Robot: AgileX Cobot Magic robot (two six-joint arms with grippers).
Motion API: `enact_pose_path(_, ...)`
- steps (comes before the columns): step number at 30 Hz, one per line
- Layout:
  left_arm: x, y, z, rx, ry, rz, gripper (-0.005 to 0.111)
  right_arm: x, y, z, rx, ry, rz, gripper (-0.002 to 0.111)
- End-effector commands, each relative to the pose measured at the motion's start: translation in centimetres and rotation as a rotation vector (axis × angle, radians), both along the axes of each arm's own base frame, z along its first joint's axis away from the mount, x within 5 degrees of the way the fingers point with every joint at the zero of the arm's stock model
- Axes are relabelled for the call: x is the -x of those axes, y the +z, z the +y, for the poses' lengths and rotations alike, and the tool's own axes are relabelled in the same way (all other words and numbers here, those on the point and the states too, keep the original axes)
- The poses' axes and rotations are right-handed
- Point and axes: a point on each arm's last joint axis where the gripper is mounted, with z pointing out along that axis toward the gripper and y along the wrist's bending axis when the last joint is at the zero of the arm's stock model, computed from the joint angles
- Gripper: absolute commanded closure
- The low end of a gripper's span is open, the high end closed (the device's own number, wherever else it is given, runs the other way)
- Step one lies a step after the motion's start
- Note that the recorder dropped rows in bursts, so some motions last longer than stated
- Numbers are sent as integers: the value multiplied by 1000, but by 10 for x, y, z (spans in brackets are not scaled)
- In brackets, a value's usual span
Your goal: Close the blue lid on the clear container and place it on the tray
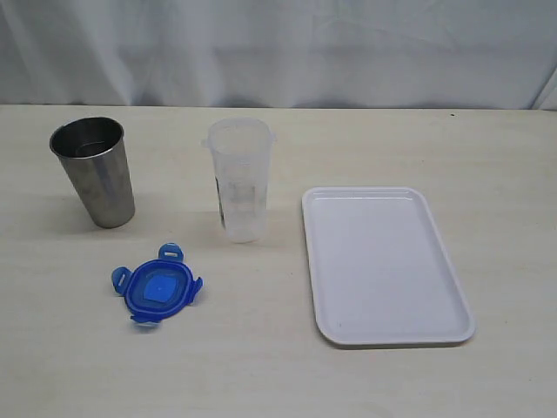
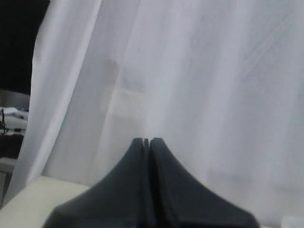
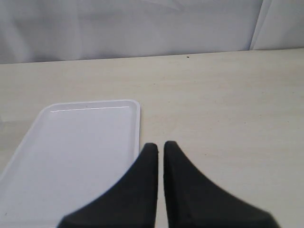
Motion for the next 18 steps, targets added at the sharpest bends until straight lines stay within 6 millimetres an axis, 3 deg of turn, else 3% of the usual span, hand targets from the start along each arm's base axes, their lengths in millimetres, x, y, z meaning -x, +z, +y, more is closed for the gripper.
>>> enact_pose_path(1, 4, 11, 4, 65, 26, -141, 107, 0, 0, 0, -7, 1, -3, 104)
enact_pose_path(6, 7, 17, 6, 131, 23, -225, 107, 0, 0, 0, -7, 1, -3, 104)
enact_pose_path(12, 11, 26, 0, 30, -16, -307, 105, 0, 0, 0, -7, 1, -3, 104)
enact_pose_path(16, 9, 40, -8, -58, -74, -339, 86, 0, 0, 0, -7, 1, -3, 104)
enact_pose_path(18, 2, 45, -10, -73, -86, -303, 65, 0, 0, 0, -7, 1, -3, 104)
